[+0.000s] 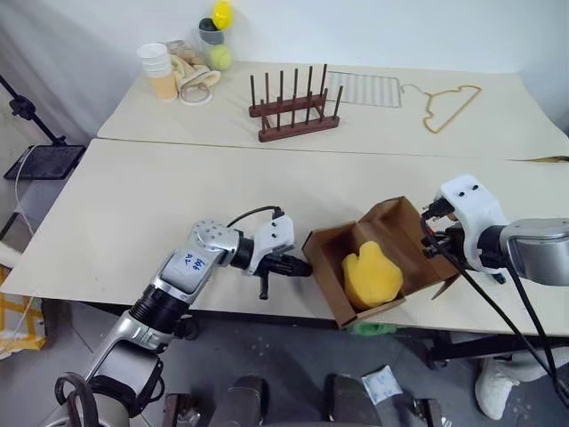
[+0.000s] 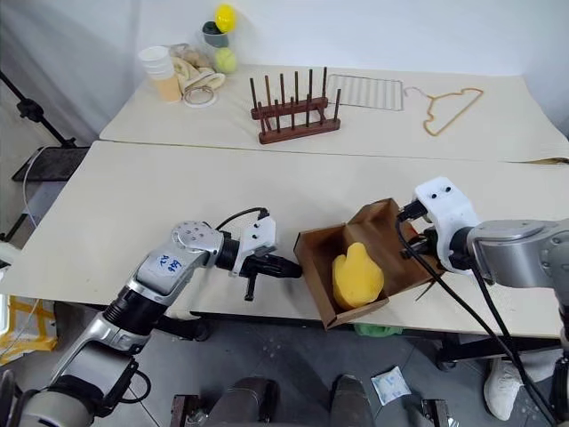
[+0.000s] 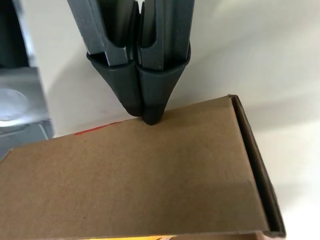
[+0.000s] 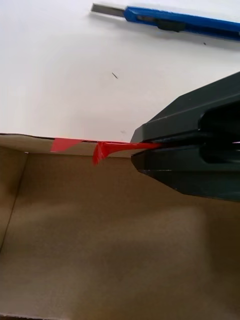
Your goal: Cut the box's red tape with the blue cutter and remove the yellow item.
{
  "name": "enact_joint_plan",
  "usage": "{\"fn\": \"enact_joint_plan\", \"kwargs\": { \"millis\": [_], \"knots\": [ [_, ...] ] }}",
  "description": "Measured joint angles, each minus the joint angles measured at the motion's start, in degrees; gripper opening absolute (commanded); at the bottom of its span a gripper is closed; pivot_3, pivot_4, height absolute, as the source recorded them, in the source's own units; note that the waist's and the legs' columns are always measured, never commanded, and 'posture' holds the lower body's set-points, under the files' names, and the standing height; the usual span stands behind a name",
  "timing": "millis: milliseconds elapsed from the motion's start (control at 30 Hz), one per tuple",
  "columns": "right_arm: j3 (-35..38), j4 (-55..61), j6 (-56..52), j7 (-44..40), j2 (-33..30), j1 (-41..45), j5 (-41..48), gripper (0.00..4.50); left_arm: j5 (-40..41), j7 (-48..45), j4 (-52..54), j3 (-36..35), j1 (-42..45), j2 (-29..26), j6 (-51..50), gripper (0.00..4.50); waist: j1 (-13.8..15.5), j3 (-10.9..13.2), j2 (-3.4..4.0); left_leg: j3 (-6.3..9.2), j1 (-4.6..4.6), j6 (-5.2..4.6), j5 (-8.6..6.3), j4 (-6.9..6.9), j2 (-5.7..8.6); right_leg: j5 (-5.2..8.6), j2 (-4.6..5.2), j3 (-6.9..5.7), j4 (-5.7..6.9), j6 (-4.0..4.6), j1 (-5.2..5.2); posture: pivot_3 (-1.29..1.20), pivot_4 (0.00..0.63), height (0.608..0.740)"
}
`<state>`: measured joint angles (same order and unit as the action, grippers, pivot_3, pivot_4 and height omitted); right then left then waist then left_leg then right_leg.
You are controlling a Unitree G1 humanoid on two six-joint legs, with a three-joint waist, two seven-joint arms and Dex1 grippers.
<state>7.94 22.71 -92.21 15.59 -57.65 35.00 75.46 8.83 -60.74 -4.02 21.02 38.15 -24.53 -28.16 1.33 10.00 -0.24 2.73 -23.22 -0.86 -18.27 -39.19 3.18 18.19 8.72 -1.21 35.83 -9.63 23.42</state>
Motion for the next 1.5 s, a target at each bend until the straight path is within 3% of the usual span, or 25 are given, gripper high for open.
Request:
{"fn": "enact_joint_plan", "kwargs": {
  "millis": [667,700,800,967,1067,1167,1233,1333,1500],
  "knots": [
    [3.69,4.28,0.00,9.06,12.71,-3.62,-4.18,0.03,-1.33,4.91,-2.39,-1.94,0.17,2.11,-4.94,0.00,-0.09,0.00,0.00,-0.01,0.03,0.01,0.01,0.01,0.03,0.00,-0.03,0.02,0.07,0.00,0.01,0.00,0.150,0.740],
    [3.67,4.71,0.00,9.25,13.04,-3.98,-4.73,0.00,-1.32,4.98,-2.35,-2.04,0.17,2.32,-5.43,0.19,-0.09,0.00,0.00,-0.01,0.04,0.01,0.01,0.00,0.03,0.00,-0.03,0.01,0.08,0.00,0.00,0.00,0.150,0.740],
    [3.46,5.70,0.00,9.19,12.75,-4.05,-6.53,0.70,-1.01,4.94,-2.01,-2.38,0.18,2.89,-7.01,0.86,-0.04,0.00,0.00,-0.02,0.04,0.01,0.01,-0.01,0.06,0.00,-0.02,0.04,0.08,0.00,0.00,0.00,0.150,0.740],
    [3.32,5.72,0.00,6.22,13.22,-3.67,-8.53,2.38,-0.69,4.26,-1.28,-2.51,0.33,1.94,-7.40,2.32,-0.14,0.00,0.00,-0.03,0.04,0.01,0.01,0.03,0.09,0.00,-0.03,0.03,0.08,0.00,0.04,0.00,0.150,0.740],
    [3.44,6.59,0.01,0.71,10.47,-1.70,-8.57,3.50,-0.63,3.36,-1.03,-2.87,0.45,0.23,-6.48,3.29,-0.29,0.00,0.00,-0.05,0.03,0.02,0.01,0.07,0.09,0.00,-0.05,0.03,0.09,0.00,0.09,0.00,0.150,0.740],
    [4.52,7.37,0.28,-4.90,7.16,-0.39,-8.24,4.32,-0.44,2.34,-0.89,-3.16,0.47,-1.53,-5.18,4.03,-0.25,0.00,0.00,-0.06,0.02,0.02,0.01,0.08,0.08,0.00,-0.05,0.03,0.06,0.00,0.09,0.00,0.150,0.740],
    [6.20,7.59,1.49,-8.68,5.26,-0.14,-8.20,4.50,-0.23,1.43,-0.92,-4.27,0.47,-3.00,-3.37,4.45,-0.18,0.00,0.00,-0.04,0.02,0.02,0.01,0.07,0.07,0.00,-0.06,0.02,0.05,0.00,0.08,0.00,0.150,0.740],
    [9.22,7.98,6.73,-17.32,0.84,-3.03,-9.55,4.50,1.34,-1.70,-1.70,-7.51,0.54,-6.13,1.68,4.45,-0.14,0.00,0.00,-0.05,0.02,0.02,0.00,0.09,0.08,0.00,-0.06,0.00,0.04,0.00,0.08,0.00,0.150,0.740],
    [18.78,7.43,32.02,-42.08,1.39,-16.06,-18.83,4.50,7.10,-10.78,-9.27,-17.19,1.19,-14.10,10.65,4.45,-0.13,0.01,-0.02,-0.16,0.03,0.00,0.00,0.10,0.15,-0.01,-0.08,-0.04,0.05,-0.02,0.08,0.00,0.150,0.740]
  ]
}}
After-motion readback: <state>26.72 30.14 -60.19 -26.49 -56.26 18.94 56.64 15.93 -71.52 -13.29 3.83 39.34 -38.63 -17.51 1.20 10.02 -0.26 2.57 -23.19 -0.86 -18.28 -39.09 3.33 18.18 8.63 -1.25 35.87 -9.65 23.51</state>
